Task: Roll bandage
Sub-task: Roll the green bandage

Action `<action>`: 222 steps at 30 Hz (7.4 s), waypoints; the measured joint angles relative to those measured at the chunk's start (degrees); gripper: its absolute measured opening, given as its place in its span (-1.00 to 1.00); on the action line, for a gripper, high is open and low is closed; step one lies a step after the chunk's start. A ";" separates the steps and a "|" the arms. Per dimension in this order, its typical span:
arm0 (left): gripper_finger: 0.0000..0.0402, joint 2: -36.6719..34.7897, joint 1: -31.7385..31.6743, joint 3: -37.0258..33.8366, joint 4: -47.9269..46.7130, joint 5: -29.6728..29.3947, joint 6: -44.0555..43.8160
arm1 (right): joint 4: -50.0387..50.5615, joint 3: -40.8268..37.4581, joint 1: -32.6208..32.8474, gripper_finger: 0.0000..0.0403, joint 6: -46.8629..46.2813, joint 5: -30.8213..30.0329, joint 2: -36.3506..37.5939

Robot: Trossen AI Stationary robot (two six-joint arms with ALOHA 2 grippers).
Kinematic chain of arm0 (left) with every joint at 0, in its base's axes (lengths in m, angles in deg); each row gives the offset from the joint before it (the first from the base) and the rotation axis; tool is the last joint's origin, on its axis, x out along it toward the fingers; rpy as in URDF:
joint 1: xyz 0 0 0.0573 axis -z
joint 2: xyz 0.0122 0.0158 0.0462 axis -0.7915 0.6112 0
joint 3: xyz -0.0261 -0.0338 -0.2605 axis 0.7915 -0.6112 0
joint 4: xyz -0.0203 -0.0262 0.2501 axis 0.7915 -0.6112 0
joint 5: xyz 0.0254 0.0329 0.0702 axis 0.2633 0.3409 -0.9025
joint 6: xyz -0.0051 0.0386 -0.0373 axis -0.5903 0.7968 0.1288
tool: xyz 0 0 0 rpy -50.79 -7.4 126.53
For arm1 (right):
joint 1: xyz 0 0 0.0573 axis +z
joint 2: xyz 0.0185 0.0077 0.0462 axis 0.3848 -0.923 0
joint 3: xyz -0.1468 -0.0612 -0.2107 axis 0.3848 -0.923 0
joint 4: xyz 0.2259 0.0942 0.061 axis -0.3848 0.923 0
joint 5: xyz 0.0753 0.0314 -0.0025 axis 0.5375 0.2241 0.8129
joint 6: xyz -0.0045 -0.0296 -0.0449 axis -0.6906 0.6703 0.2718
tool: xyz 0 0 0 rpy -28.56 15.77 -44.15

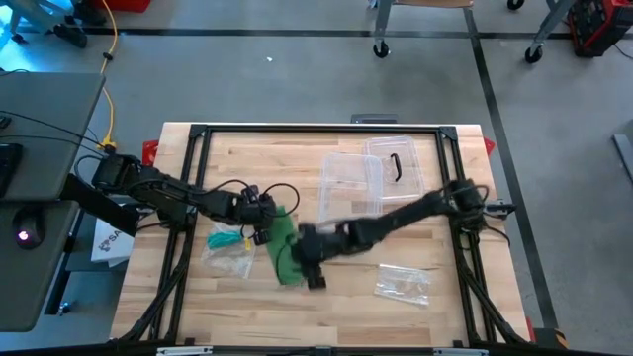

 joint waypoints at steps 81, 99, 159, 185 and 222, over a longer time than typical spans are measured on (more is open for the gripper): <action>0.09 -13.24 -7.16 0.00 -6.33 3.58 -3.23 | -18.63 0.02 -23.90 -0.47 1.16 14.25 -10.82; 0.08 -10.16 -2.60 0.00 -5.51 -4.03 -12.73 | -9.07 0.02 -21.66 -0.99 4.74 16.62 -9.65; -0.08 8.81 19.13 -2.56 26.33 6.49 -20.25 | -3.86 -0.07 -14.76 -1.00 -2.79 0.65 -7.11; -0.08 20.26 29.86 1.49 46.27 9.91 -28.28 | -9.97 0.04 -8.75 -1.00 -7.91 7.88 -10.76; -0.10 21.25 36.00 11.52 20.03 -10.93 -45.71 | -9.24 0.07 -5.95 -1.00 -5.01 4.57 -10.21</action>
